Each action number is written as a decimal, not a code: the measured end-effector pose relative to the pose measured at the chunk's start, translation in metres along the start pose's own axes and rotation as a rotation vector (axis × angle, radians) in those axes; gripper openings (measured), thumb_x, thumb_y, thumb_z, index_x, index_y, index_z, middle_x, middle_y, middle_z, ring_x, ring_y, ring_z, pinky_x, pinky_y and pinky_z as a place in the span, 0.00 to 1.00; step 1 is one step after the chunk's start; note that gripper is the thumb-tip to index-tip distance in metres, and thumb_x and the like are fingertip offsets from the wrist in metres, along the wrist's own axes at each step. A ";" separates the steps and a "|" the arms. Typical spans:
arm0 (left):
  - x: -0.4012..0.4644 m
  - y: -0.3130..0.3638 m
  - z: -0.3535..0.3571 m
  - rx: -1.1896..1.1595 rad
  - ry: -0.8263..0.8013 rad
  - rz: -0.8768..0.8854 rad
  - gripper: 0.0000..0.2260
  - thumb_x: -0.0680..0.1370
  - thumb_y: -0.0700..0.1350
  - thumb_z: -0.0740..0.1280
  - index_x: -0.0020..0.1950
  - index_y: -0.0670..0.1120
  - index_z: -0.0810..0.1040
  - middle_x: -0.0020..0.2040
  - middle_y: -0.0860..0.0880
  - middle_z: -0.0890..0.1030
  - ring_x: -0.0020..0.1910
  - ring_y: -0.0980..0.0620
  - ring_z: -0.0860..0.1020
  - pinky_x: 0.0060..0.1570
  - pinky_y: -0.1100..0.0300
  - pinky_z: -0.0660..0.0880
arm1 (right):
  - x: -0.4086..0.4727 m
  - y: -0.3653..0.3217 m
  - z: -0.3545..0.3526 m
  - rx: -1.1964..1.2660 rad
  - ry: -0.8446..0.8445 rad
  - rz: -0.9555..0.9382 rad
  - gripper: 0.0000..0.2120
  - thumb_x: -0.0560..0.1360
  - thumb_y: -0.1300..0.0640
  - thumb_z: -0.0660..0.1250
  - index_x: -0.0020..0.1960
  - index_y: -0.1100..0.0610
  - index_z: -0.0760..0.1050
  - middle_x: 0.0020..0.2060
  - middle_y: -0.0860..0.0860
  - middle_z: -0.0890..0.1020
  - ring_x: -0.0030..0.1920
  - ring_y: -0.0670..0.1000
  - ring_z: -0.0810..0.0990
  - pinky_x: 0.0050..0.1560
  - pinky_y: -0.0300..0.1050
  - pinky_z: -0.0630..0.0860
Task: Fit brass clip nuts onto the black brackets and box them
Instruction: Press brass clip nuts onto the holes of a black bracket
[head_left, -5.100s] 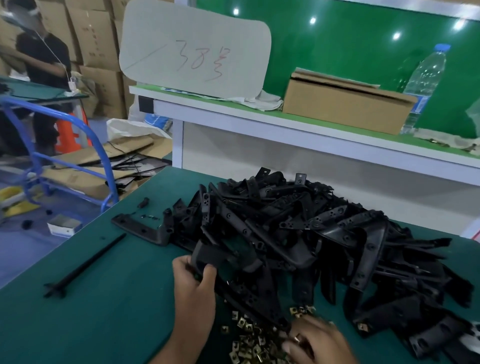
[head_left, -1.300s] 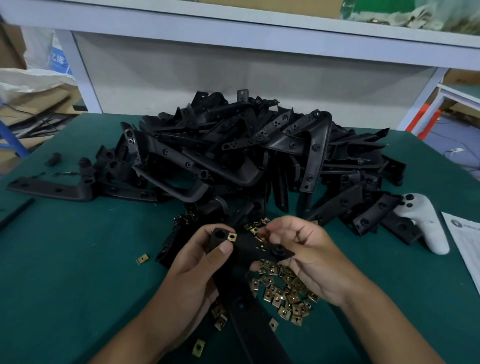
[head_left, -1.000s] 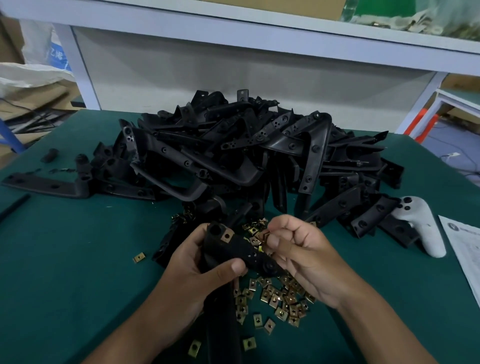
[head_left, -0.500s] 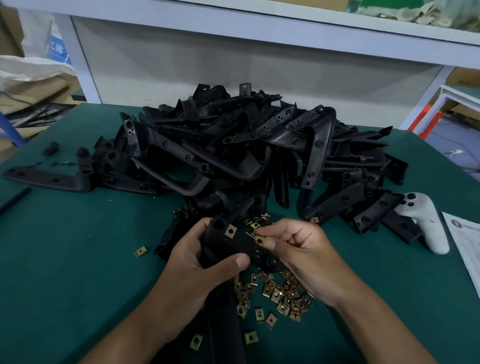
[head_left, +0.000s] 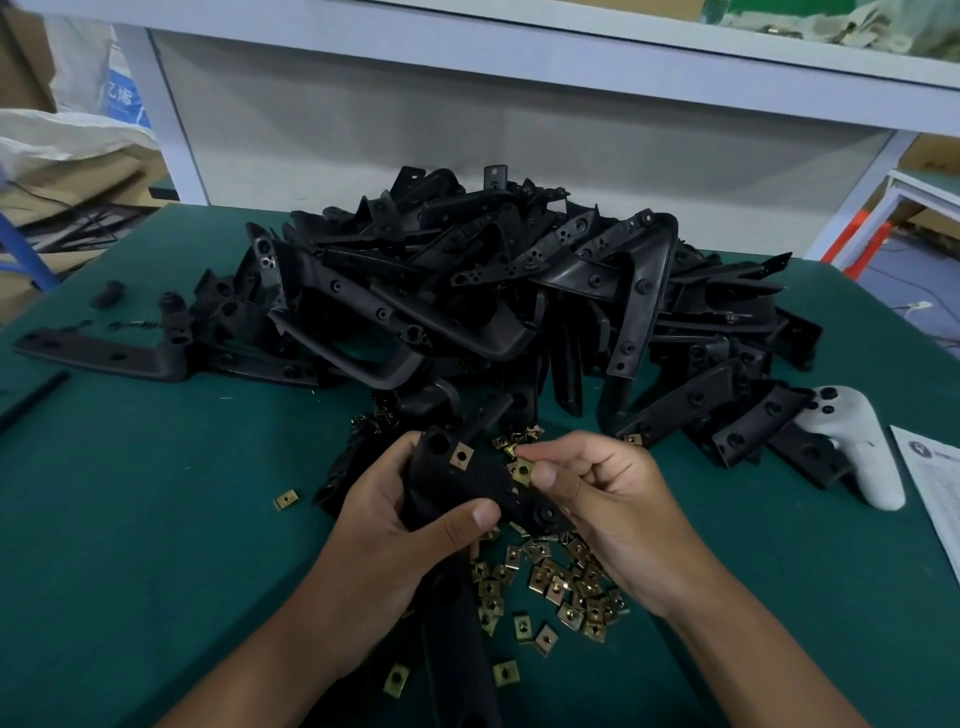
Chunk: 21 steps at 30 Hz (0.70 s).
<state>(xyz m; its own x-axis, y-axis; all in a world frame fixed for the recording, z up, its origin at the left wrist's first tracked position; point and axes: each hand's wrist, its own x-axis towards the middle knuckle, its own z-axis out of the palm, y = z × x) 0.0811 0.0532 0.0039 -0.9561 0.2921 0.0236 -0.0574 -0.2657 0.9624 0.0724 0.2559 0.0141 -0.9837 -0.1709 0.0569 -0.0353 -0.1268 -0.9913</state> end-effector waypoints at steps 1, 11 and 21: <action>0.000 0.000 0.000 -0.002 -0.003 0.003 0.23 0.65 0.56 0.83 0.55 0.51 0.81 0.48 0.47 0.85 0.43 0.52 0.82 0.44 0.62 0.79 | 0.000 0.000 0.000 -0.005 -0.001 0.006 0.21 0.66 0.38 0.79 0.51 0.51 0.86 0.42 0.53 0.86 0.47 0.59 0.79 0.52 0.58 0.71; 0.001 -0.001 0.000 -0.008 0.004 0.019 0.21 0.67 0.56 0.81 0.55 0.50 0.81 0.45 0.46 0.84 0.41 0.51 0.81 0.42 0.62 0.79 | -0.003 0.002 0.008 -0.002 0.017 0.006 0.20 0.66 0.37 0.78 0.51 0.49 0.86 0.43 0.49 0.87 0.48 0.48 0.85 0.52 0.41 0.80; -0.001 -0.003 0.002 0.071 0.108 0.114 0.16 0.70 0.54 0.77 0.54 0.51 0.81 0.51 0.42 0.84 0.51 0.39 0.82 0.50 0.55 0.82 | -0.006 -0.003 0.004 -0.015 -0.093 0.031 0.25 0.68 0.37 0.77 0.60 0.48 0.84 0.57 0.57 0.85 0.61 0.60 0.81 0.60 0.52 0.78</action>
<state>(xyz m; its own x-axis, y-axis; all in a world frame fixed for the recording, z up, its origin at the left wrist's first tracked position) 0.0832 0.0552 0.0011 -0.9807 0.1627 0.1087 0.0703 -0.2251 0.9718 0.0794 0.2532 0.0169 -0.9638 -0.2642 0.0358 -0.0080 -0.1055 -0.9944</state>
